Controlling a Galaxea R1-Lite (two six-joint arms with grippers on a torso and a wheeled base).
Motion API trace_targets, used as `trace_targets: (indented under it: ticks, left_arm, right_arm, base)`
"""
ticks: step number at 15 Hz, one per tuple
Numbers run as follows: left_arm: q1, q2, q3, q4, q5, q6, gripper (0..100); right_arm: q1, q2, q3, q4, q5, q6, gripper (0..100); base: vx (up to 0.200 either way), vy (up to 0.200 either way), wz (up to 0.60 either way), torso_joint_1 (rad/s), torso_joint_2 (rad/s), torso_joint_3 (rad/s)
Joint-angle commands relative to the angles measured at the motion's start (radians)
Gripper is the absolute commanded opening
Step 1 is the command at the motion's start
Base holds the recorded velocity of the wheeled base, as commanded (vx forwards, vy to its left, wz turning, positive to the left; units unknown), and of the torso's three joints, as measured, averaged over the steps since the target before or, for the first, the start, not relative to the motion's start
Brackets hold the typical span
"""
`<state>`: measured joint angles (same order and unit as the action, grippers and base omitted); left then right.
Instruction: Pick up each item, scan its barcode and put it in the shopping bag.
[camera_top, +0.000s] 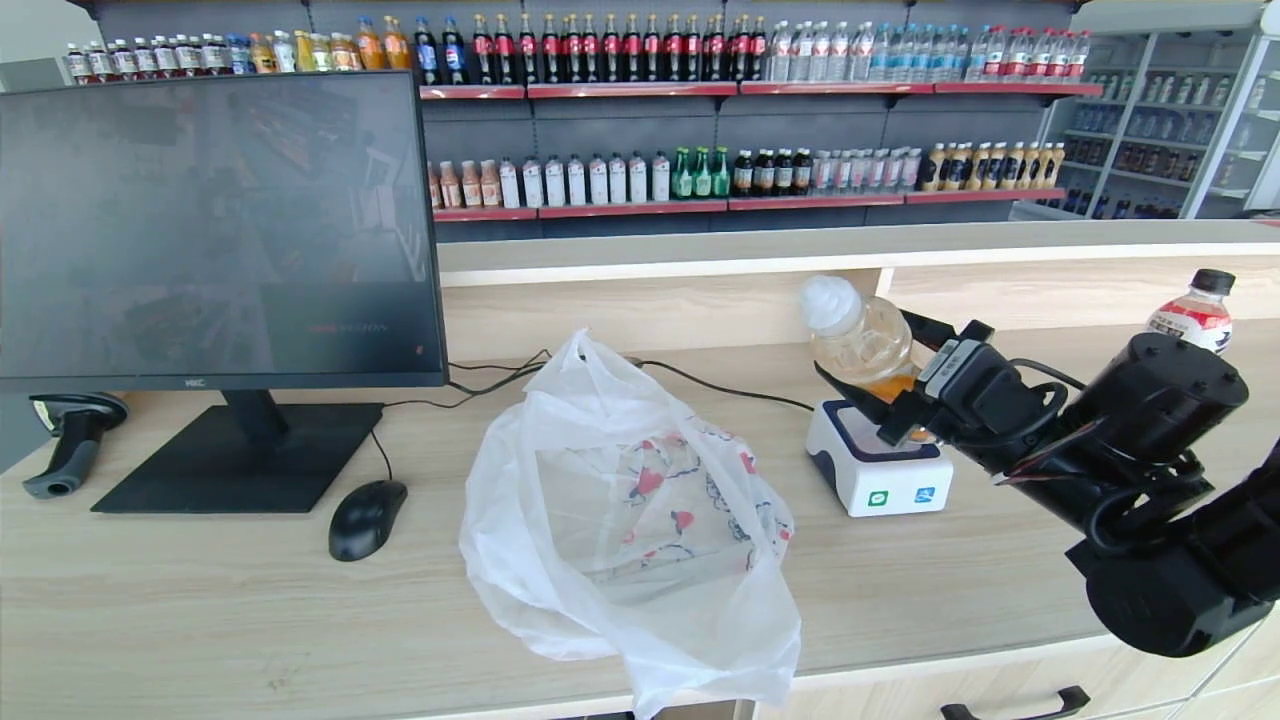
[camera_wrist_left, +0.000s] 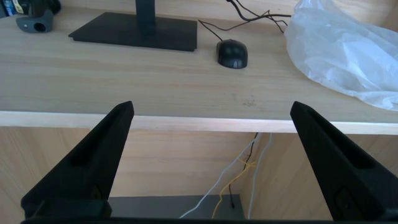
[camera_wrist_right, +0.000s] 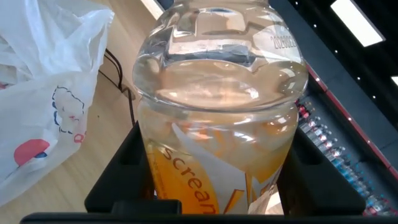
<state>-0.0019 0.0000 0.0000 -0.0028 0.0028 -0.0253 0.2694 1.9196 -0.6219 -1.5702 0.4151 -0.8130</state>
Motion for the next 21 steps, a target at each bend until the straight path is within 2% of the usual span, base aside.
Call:
trace_targets:
  ticks: [1,13,21]
  left_arm:
    - [0.002,0.000,0.000,0.000,0.000,-0.001,100]
    - [0.002,0.000,0.000,0.000,0.000,0.001,100]
    - [0.000,0.000,0.000,0.000,0.000,0.001,100]
  right_arm:
    - [-0.001,0.012,-0.001,-0.001,0.001,0.002,0]
    - [-0.001,-0.017,0.013,-0.001,-0.001,0.046,0]
    - [0.076,-0.117,0.059,-0.001,-0.159,0.186,0]
  base:
    - [0.000,0.000,0.00,0.000,0.00,0.000]
    - [0.000,0.000,0.00,0.000,0.00,0.000]
    - [0.000,0.000,0.00,0.000,0.00,0.000]
